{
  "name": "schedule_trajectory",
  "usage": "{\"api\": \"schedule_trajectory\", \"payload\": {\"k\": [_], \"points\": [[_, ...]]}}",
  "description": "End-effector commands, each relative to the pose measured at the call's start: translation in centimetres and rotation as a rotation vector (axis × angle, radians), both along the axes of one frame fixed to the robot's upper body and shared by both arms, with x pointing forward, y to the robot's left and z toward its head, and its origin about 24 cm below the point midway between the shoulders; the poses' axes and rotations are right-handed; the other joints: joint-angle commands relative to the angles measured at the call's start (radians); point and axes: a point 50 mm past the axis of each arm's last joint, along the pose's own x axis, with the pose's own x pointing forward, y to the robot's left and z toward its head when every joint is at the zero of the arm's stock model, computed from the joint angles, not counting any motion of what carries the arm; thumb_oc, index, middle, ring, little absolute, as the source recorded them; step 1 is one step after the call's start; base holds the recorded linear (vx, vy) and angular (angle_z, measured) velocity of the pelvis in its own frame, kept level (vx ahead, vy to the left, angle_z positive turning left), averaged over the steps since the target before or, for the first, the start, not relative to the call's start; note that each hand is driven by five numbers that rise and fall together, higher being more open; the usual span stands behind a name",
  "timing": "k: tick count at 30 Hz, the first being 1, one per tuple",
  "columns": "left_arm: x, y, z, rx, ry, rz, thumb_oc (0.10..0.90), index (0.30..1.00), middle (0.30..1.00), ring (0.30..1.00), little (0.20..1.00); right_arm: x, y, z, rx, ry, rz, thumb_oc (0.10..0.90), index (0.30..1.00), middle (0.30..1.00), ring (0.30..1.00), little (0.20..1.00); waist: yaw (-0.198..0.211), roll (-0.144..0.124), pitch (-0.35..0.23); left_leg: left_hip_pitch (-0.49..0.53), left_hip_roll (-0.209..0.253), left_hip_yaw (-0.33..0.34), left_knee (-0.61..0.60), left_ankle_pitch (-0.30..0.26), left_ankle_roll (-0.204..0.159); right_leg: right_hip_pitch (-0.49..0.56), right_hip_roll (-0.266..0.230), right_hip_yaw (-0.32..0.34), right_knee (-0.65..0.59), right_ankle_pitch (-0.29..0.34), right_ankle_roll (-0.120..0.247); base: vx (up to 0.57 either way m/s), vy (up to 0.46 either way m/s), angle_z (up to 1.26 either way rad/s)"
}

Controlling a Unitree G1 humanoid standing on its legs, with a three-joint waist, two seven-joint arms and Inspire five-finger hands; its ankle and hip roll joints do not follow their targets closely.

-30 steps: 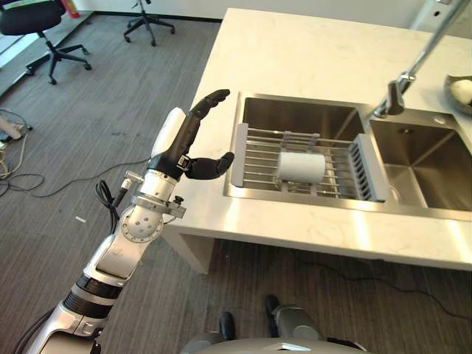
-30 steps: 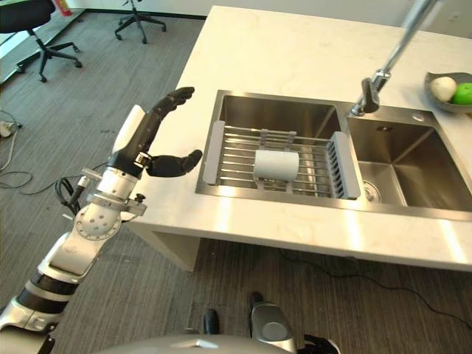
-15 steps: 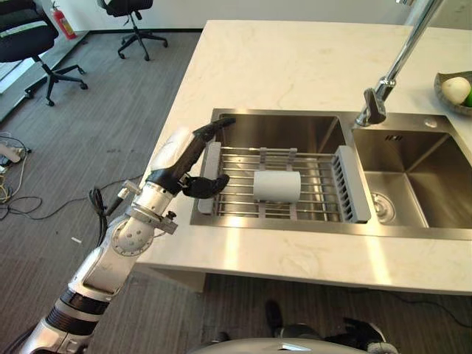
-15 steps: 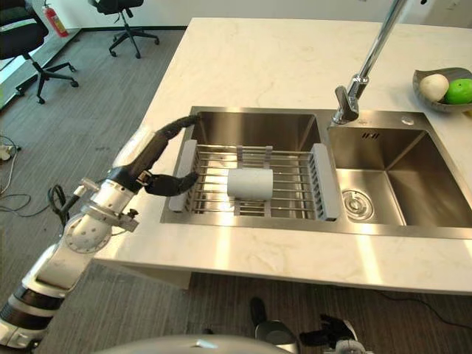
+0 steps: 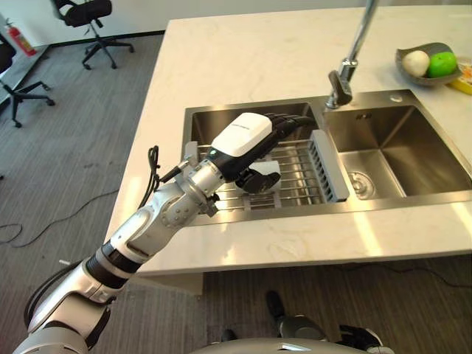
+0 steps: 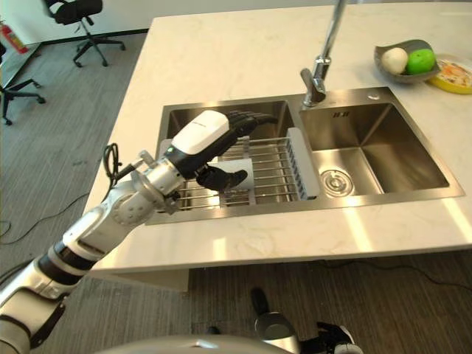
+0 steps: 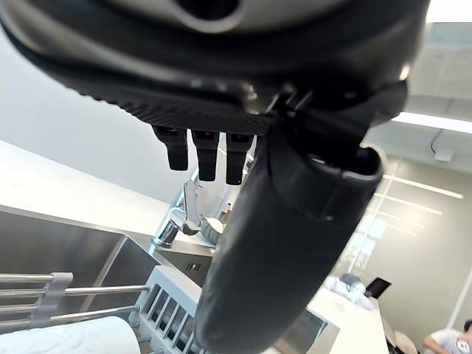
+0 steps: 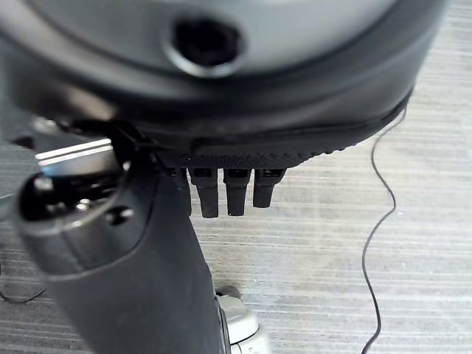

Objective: Place the dishes in the dishwasher.

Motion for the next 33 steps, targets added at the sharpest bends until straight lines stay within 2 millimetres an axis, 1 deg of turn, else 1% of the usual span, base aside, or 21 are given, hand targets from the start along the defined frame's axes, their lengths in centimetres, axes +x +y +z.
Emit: {"api": "schedule_trajectory", "payload": {"k": [1, 2, 3, 4, 5, 6, 7, 8, 9, 11, 14, 17, 19, 20, 24, 25, 30, 31, 32, 33], "points": [[1.2, -1.1, 3.8, -0.028, -0.165, -0.013, 0.8, 0.9, 0.9, 0.9, 0.9, -0.2, -1.2, 0.4, -0.023, 0.0, -0.023, 0.8, 0.9, 0.9, 0.9, 0.9, -0.013, -0.012, -0.023, -0.03, 0.002, -0.027, 0.006, 0.033, -0.046, 0.132, -0.008, -0.011, 0.023, -0.15, 0.065, 0.0, 0.0, 0.0], [1.5, -1.3, 3.8, -0.02, -0.165, -0.01, 0.8, 0.9, 0.9, 0.9, 0.9, -0.3, -1.3, 0.4, -0.022, 0.002, -0.03, 0.8, 0.9, 0.9, 0.9, 0.9, -0.016, -0.01, -0.02, -0.033, 0.004, -0.021, 0.006, 0.043, -0.048, 0.127, -0.005, -0.008, 0.025, -0.141, 0.063, 0.02, -0.008, -0.03], [1.8, -1.5, 3.5, -0.005, -0.14, -0.008, 0.8, 0.9, 0.9, 0.9, 0.9, -0.6, -1.4, 0.4, -0.017, 0.003, -0.05, 0.8, 0.9, 0.9, 0.9, 0.9, -0.025, -0.004, -0.021, -0.026, 0.004, -0.018, 0.006, 0.031, -0.046, 0.133, -0.005, -0.004, 0.022, -0.151, 0.066, -0.02, -0.023, -0.05], [1.8, -1.6, 3.5, -0.006, -0.141, -0.007, 0.8, 0.9, 0.9, 0.9, 0.9, -0.6, -1.4, 0.4, -0.017, 0.003, -0.049, 0.8, 0.9, 0.9, 0.9, 0.9, -0.024, -0.005, -0.019, -0.029, 0.005, -0.015, 0.006, 0.042, -0.048, 0.128, -0.003, -0.002, 0.023, -0.141, 0.064, 0.06, 0.01, -0.12], [2.2, -1.6, 2.9, 0.006, -0.109, 0.002, 0.8, 0.9, 0.9, 0.9, 0.9, -1.1, -1.4, 0.3, -0.006, 0.016, -0.062, 0.8, 0.9, 0.9, 0.9, 0.9, -0.031, 0.002, -0.02, -0.02, 0.005, -0.013, 0.006, 0.029, -0.046, 0.137, -0.005, 0.001, 0.021, -0.154, 0.066, 0.02, -0.01, -0.15], [2.4, -1.5, 2.7, 0.012, -0.104, 0.01, 0.8, 0.9, 0.9, 0.9, 0.9, -1.2, -1.3, 0.2, -0.002, 0.02, -0.063, 0.8, 0.9, 0.9, 0.9, 0.9, -0.031, 0.003, -0.02, -0.018, 0.006, -0.012, 0.006, 0.029, -0.046, 0.138, -0.004, 0.002, 0.021, -0.153, 0.066, 0.06, 0.002, -0.11], [2.7, -1.4, 2.1, 0.023, -0.077, 0.023, 0.8, 0.9, 0.9, 0.9, 0.9, -1.2, -1.2, 0.2, 0.002, 0.02, -0.06, 0.8, 0.9, 0.9, 0.9, 0.9, -0.034, 0.004, -0.021, -0.017, 0.006, -0.01, 0.006, 0.028, -0.046, 0.138, -0.004, 0.004, 0.021, -0.154, 0.065, 0.01, -0.011, -0.08], [2.7, -1.5, 2.1, 0.023, -0.077, 0.022, 0.8, 0.9, 0.9, 0.9, 0.9, -1.3, -1.2, 0.2, 0.002, 0.02, -0.06, 0.8, 0.9, 0.9, 0.9, 0.9, -0.034, 0.004, -0.021, -0.017, 0.006, -0.01, 0.006, 0.028, -0.046, 0.139, -0.004, 0.004, 0.021, -0.154, 0.065, 0.01, -0.016, -0.04], [3.2, -1.4, 1.4, 0.045, -0.041, 0.042, 0.8, 0.9, 0.9, 0.9, 0.9, -1.4, -1.2, 0.2, 0.004, 0.024, -0.064, 0.8, 0.9, 0.9, 0.9, 0.9, -0.037, 0.007, -0.022, -0.015, 0.006, -0.007, 0.006, 0.028, -0.047, 0.139, -0.003, 0.007, 0.02, -0.154, 0.065, 0.0, 0.0, 0.0], [3.5, -1.2, 0.9, 0.047, -0.018, 0.059, 0.8, 0.9, 0.9, 0.9, 0.9, -1.4, -1.3, 0.2, 0.004, 0.024, -0.064, 0.8, 0.9, 0.9, 0.9, 0.9, -0.038, 0.008, -0.023, -0.013, 0.007, -0.006, 0.006, 0.028, -0.047, 0.14, -0.003, 0.007, 0.02, -0.154, 0.065, 0.0, 0.0, 0.0], [4.3, -0.4, -0.5, 0.083, 0.039, 0.121, 0.8, 0.9, 0.9, 0.9, 0.9, -1.1, -1.2, 0.2, 0.009, 0.015, -0.065, 0.8, 0.9, 0.9, 0.9, 0.9, -0.037, 0.008, -0.024, -0.012, 0.007, -0.006, 0.006, 0.028, -0.047, 0.142, -0.002, 0.005, 0.02, -0.154, 0.061, 0.0, 0.0, 0.0], [4.7, 0.0, -1.0, 0.098, 0.058, 0.152, 0.8, 0.9, 0.9, 0.9, 0.9, -1.2, -1.2, 0.2, 0.01, 0.017, -0.069, 0.8, 0.9, 0.9, 0.9, 0.9, -0.036, 0.007, -0.024, -0.01, 0.007, -0.007, 0.006, 0.027, -0.047, 0.145, -0.002, 0.002, 0.02, -0.155, 0.06, 0.0, 0.0, 0.0], [5.1, 0.8, -2.3, 0.084, 0.119, 0.199, 0.8, 0.9, 0.9, 0.9, 0.9, -1.4, -1.0, 0.1, 0.022, 0.025, -0.073, 0.8, 0.9, 0.9, 0.9, 0.9, -0.032, 0.003, -0.026, -0.01, 0.007, -0.01, 0.006, 0.026, -0.048, 0.148, -0.001, -0.001, 0.019, -0.157, 0.057, 0.0, 0.0, 0.0], [5.1, 0.8, -2.3, 0.083, 0.12, 0.2, 0.8, 0.9, 0.9, 0.9, 0.9, -1.4, -1.0, 0.1, 0.022, 0.026, -0.072, 0.8, 0.9, 0.9, 0.9, 0.9, -0.032, 0.004, -0.026, -0.01, 0.007, -0.011, 0.006, 0.026, -0.048, 0.149, -0.001, -0.001, 0.019, -0.157, 0.057, 0.0, 0.0, 0.0], [5.7, 2.7, -4.5, 0.062, 0.222, 0.293, 0.8, 0.9, 0.9, 0.9, 0.9, -1.4, -0.7, 0.0, 0.036, 0.041, -0.063, 0.8, 0.9, 0.9, 0.9, 0.9, -0.026, -0.003, -0.031, -0.009, 0.008, -0.015, 0.006, 0.026, -0.049, 0.151, -0.003, -0.009, 0.019, -0.157, 0.053, 0.0, -0.008, 0.0], [5.8, 3.0, -4.6, 0.063, 0.233, 0.306, 0.8, 0.9, 0.9, 0.9, 0.9, -1.4, -0.7, 0.0, 0.039, 0.042, -0.062, 0.8, 0.9, 0.9, 0.9, 0.9, -0.024, -0.004, -0.031, -0.009, 0.008, -0.016, 0.006, 0.026, -0.049, 0.151, -0.002, -0.01, 0.019, -0.157, 0.053, 0.0, -0.019, 0.04], [6.0, 5.0, -7.8, 0.0, 0.436, 0.4, 0.8, 0.9, 0.9, 0.9, 0.9, -1.5, -0.4, -0.2, 0.06, 0.066, -0.059, 0.8, 0.9, 0.9, 0.9, 0.9, -0.018, -0.01, -0.036, -0.008, 0.008, -0.021, 0.006, 0.026, -0.049, 0.152, -0.002, -0.017, 0.019, -0.154, 0.05, 0.0, 0.0, 0.0], [6.0, 5.0, -7.8, -0.001, 0.436, 0.401, 0.8, 0.9, 0.9, 0.9, 0.9, -1.5, -0.4, -0.2, 0.06, 0.066, -0.059, 0.8, 0.9, 0.9, 0.9, 0.9, -0.019, -0.01, -0.036, -0.008, 0.008, -0.021, 0.006, 0.026, -0.049, 0.152, -0.002, -0.017, 0.019, -0.154, 0.05, 0.0, 0.0, 0.0], [6.1, 5.7, -9.4, -0.008, 0.518, 0.44, 0.8, 0.9, 0.9, 0.9, 0.9, -1.4, -0.3, -0.2, 0.067, 0.074, -0.051, 0.8, 0.9, 0.9, 0.9, 0.9, -0.016, -0.011, -0.037, -0.009, 0.009, -0.024, 0.006, 0.027, -0.049, 0.153, -0.002, -0.019, 0.019, -0.154, 0.049, 0.0, 0.0, 0.0], [6.1, 5.7, -9.4, -0.008, 0.518, 0.44, 0.8, 0.9, 0.9, 0.9, 0.9, -1.4, -0.3, -0.2, 0.066, 0.075, -0.051, 0.8, 0.9, 0.9, 0.9, 0.9, -0.017, -0.011, -0.037, -0.009, 0.009, -0.024, 0.006, 0.027, -0.049, 0.153, -0.002, -0.02, 0.019, -0.154, 0.049, 0.0, 0.0, 0.0]]}}
